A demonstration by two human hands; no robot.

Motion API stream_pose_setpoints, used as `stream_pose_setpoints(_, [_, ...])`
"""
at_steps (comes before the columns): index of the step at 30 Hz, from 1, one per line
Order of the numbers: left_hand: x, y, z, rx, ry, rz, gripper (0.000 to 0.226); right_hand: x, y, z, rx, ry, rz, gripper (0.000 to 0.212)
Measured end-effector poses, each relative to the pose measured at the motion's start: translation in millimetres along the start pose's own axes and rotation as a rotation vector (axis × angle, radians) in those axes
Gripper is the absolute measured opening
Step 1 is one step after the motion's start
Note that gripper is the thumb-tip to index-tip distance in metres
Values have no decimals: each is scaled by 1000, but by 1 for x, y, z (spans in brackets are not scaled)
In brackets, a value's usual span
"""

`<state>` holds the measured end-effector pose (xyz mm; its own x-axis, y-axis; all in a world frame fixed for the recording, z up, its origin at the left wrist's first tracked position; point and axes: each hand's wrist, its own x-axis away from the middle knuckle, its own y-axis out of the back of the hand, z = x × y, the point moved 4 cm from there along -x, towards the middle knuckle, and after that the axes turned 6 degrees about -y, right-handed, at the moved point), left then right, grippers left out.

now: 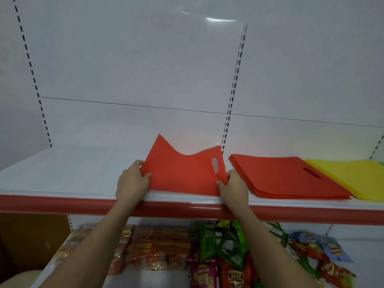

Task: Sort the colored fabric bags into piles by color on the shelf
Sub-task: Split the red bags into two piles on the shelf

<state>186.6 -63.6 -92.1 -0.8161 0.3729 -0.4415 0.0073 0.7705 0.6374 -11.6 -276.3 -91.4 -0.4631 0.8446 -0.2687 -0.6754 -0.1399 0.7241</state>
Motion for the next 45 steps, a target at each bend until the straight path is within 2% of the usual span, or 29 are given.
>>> stream_pose_setpoints(4, [0,6,-7,62,-44,53,61,2,9,4,-220,42,20,39])
stream_pose_setpoints(8, [-4,12,-19,74,-17,86,35,-5,21,3,-325,122,29,20])
stream_pose_setpoints(11, [1,15,-39,255,96,44,35,-17,31,-3,-423,88,89,11])
stream_pose_setpoints(17, [17,5,-111,469,176,27,50,-43,77,-25,-536,30,357,41])
stream_pose_setpoints(25, [35,-51,-219,462,144,73,59,-108,184,-106,-424,46,218,46])
stream_pose_setpoints(30, [53,-92,-264,396,107,45,56,-130,227,-160,-299,42,143,37])
stream_pose_setpoints(37, [69,-142,-302,281,63,57,45,-149,238,-218,-292,-8,167,30])
stream_pose_setpoints(40, [74,-158,-303,225,60,140,48,-154,235,-239,-309,-43,202,40])
stream_pose_setpoints(43, [77,-171,-297,145,66,233,47,-161,227,-251,-217,-24,198,44])
stream_pose_setpoints(45, [77,-177,-290,86,68,274,46,-160,223,-255,-136,-25,186,39])
